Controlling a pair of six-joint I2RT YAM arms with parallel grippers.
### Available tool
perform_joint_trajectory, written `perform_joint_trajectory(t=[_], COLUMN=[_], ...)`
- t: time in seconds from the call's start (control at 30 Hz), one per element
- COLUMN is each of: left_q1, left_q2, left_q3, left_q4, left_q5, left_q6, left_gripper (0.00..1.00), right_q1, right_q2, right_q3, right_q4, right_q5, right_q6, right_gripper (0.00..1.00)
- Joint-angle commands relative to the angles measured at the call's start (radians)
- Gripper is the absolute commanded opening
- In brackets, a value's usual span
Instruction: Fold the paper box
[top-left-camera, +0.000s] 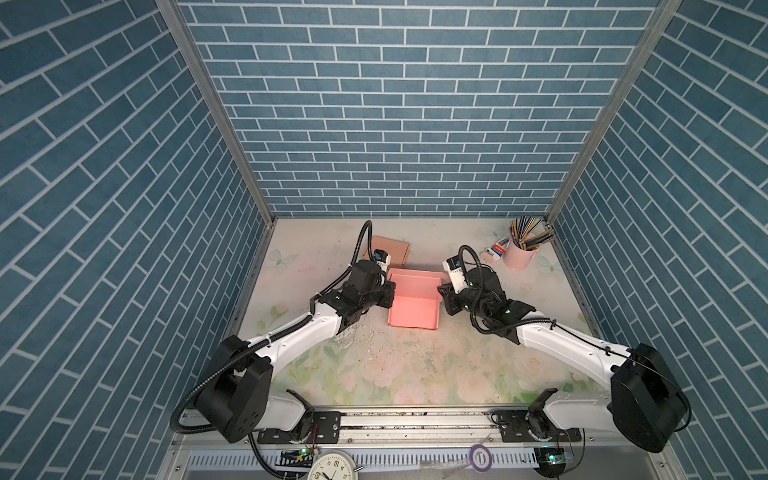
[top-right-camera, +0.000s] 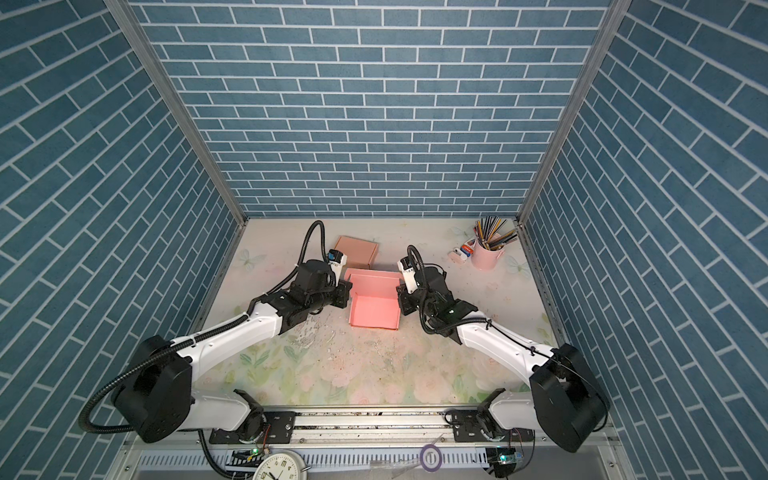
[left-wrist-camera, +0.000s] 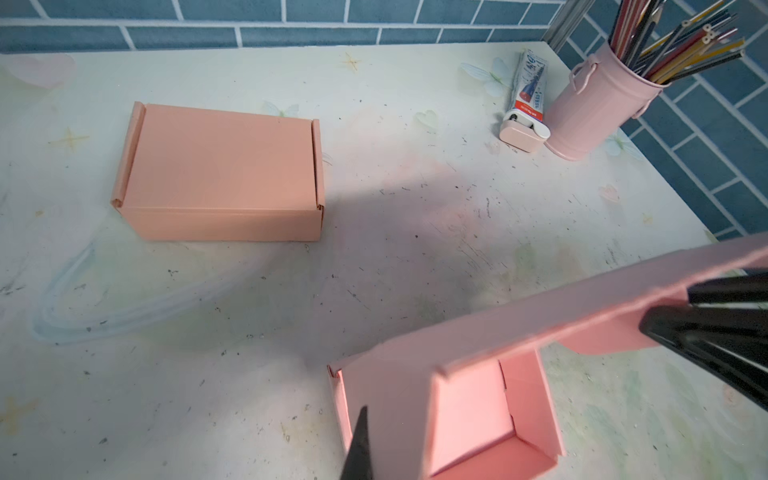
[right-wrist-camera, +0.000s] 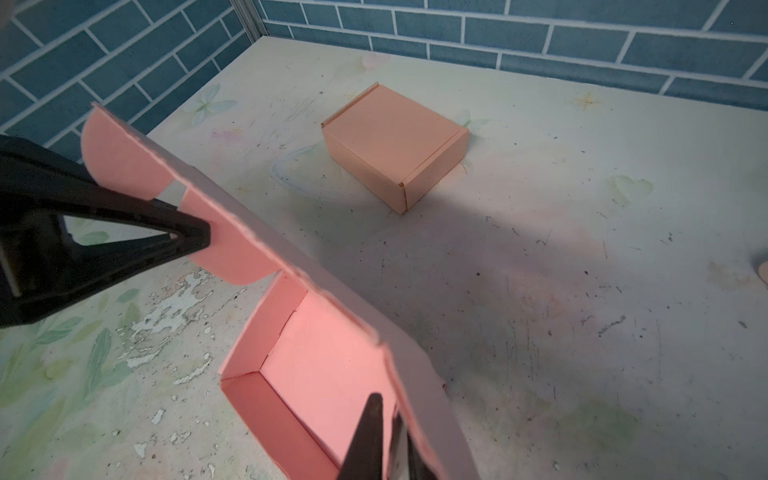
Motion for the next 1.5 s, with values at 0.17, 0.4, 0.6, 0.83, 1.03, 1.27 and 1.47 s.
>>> perform_joint_trajectory(t=[0.17, 0.4, 0.6, 0.83, 1.03, 1.27, 1.47], left_q1=[-0.059, -0.122, -0.188, -0.242, -0.289, -0.332, -0.37], left_q2=[0.048, 0.073, 0.088, 0.089, 0.075, 0.074, 0.09], left_q3=[-0.053, -0.112, -0.133, -0.194, -0.229, -0.263, -0.286], left_q4=[0.127, 0.199, 0.24, 0.332, 0.392, 0.447, 0.495], left_q5=[-0.129, -0.22, -0.317, -0.426, -0.494, -0.546, -0.586], left_q6=[-0.005, -0.046, -0.084, -0.123, -0.115, -0.107, -0.101], left_gripper=[0.03, 0.03, 0.02, 0.02, 0.02, 0.02, 0.02], right_q1=[0.002, 0.001, 0.002, 0.002, 0.001, 0.002, 0.003], right_q2=[0.024, 0.035, 0.038, 0.016, -0.018, -0.046, -0.069], right_q3=[0.011, 0.009, -0.005, -0.032, -0.073, -0.107, -0.138], right_q4=[0.002, 0.008, 0.006, 0.015, 0.027, 0.044, 0.065], right_q5=[0.044, 0.054, 0.066, 0.056, 0.055, 0.049, 0.045], right_q6=[0.044, 0.065, 0.088, 0.1, 0.103, 0.109, 0.113], right_gripper=[0.16, 0.17, 0.18, 0.18, 0.18, 0.18, 0.17])
